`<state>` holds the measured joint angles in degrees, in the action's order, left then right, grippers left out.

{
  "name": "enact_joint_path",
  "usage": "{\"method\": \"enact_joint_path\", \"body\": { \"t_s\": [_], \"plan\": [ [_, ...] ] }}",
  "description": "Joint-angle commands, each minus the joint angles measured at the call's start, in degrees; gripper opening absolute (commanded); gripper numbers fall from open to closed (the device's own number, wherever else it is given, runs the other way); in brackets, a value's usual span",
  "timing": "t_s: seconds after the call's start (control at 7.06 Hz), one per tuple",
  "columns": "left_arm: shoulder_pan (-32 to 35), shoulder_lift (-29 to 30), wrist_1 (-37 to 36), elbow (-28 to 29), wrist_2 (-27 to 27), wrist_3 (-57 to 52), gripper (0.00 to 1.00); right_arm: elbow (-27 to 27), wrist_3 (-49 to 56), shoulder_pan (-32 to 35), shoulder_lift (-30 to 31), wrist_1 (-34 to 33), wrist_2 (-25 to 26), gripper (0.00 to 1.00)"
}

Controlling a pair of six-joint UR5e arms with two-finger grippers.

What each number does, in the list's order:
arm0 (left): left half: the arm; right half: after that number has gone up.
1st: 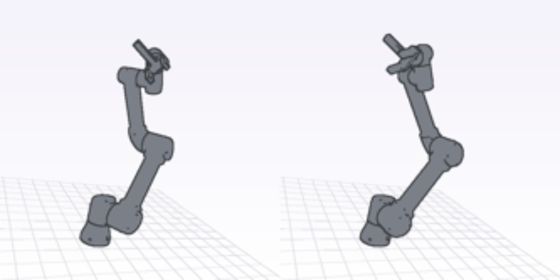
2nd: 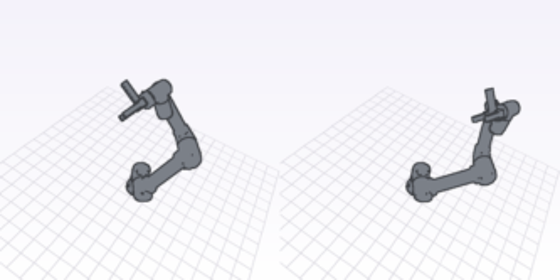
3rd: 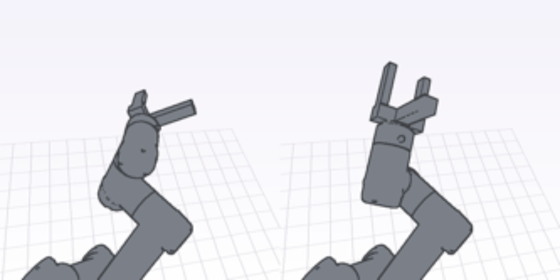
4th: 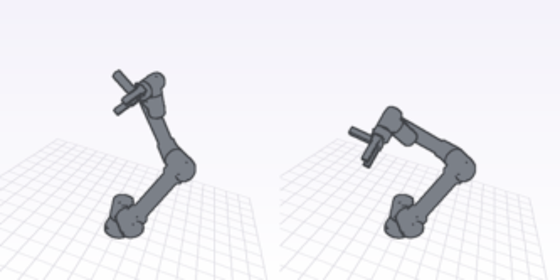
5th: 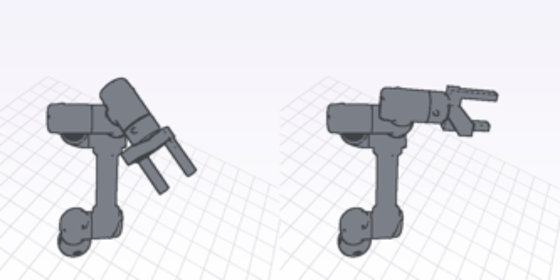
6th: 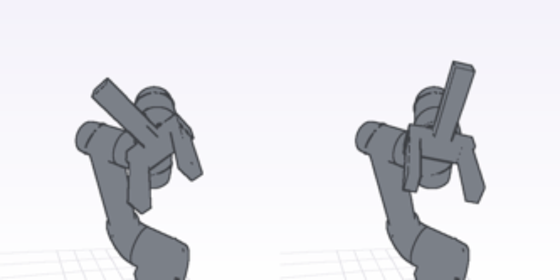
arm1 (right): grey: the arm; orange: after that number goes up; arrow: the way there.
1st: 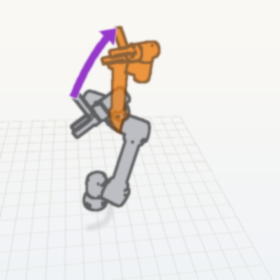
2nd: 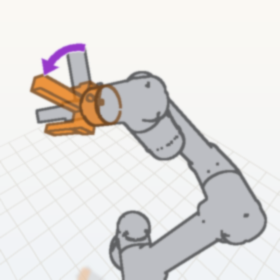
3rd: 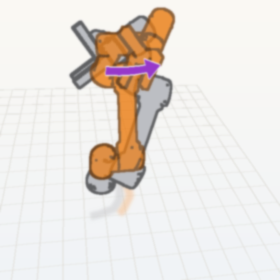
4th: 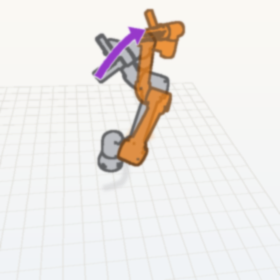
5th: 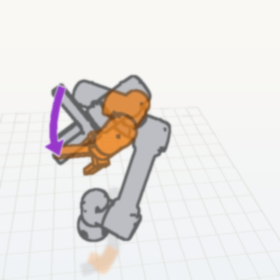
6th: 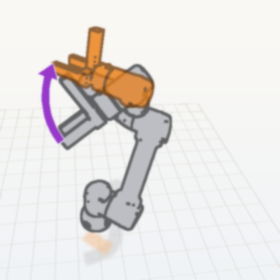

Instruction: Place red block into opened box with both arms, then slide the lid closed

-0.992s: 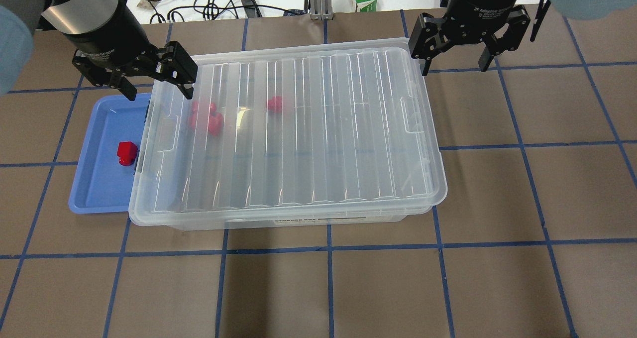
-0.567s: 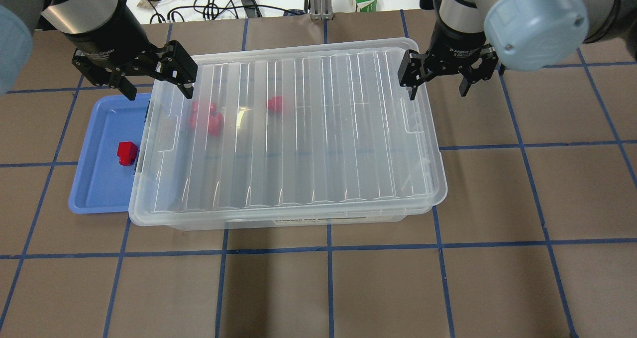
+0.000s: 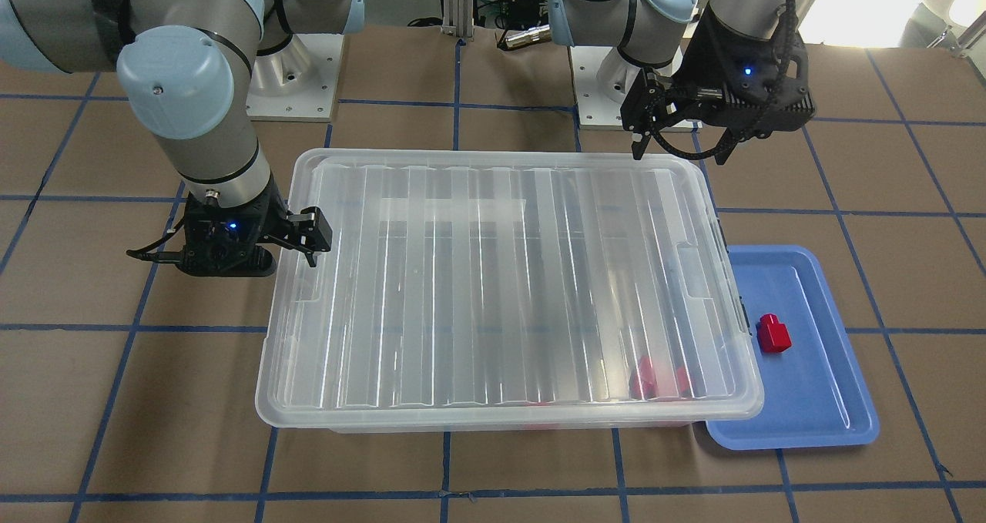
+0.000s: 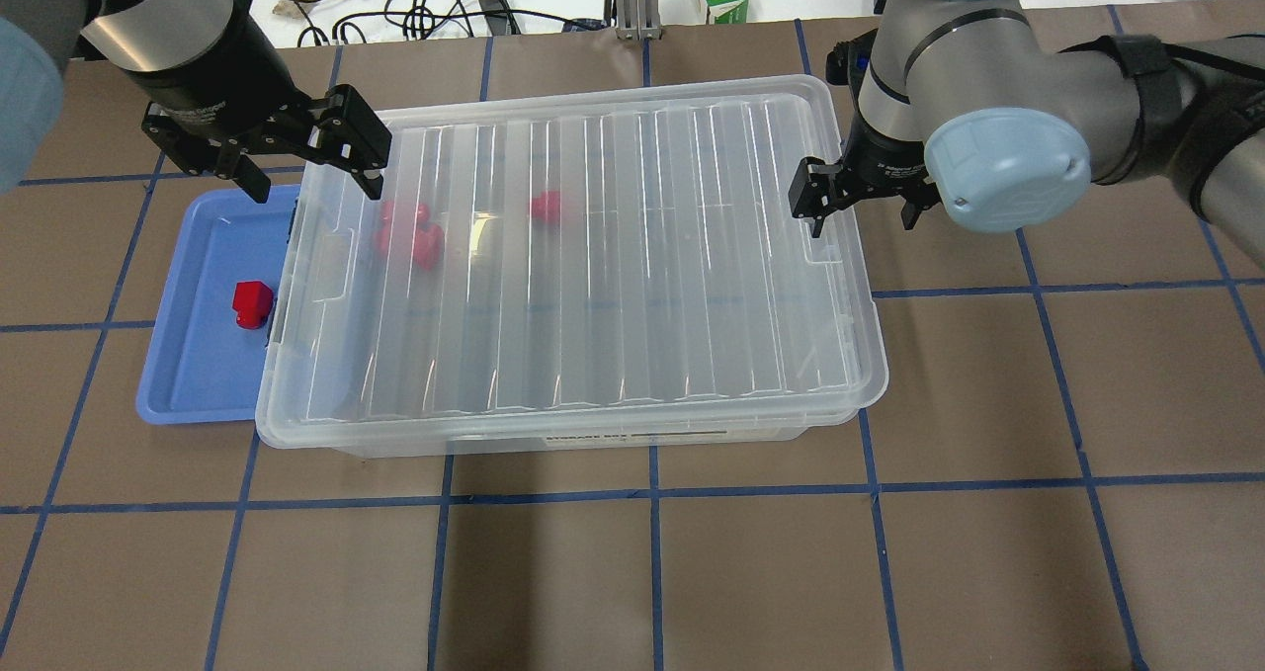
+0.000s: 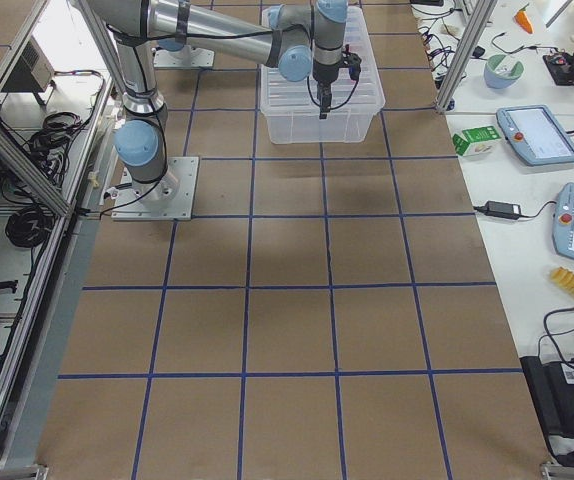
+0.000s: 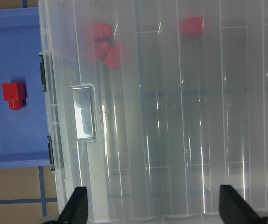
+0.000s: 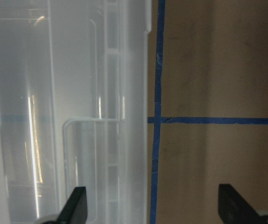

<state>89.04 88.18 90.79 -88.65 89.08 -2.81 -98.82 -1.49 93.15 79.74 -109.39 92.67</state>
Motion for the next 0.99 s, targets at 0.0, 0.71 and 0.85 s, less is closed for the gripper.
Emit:
{"method": "enact_joint_path", "body": {
  "t_s": [0.0, 0.71, 0.85],
  "plan": [
    [0.0, 0.0, 0.0, -0.2, 0.1, -0.1, 1.00, -0.1, -0.1, -0.1, -0.9, -1.9, 4.0, 1.00],
    [-0.3, -0.2, 0.0, -0.2, 0.1, -0.1, 1.00, -0.1, 0.3, -3.8, -1.1, -1.1, 11.7, 1.00],
    [-0.4, -0.4, 0.1, -0.3, 0.2, -0.2, 1.00, -0.1, 1.4, -5.4, -0.7, -0.8, 11.9, 1.00]
  ]
}}
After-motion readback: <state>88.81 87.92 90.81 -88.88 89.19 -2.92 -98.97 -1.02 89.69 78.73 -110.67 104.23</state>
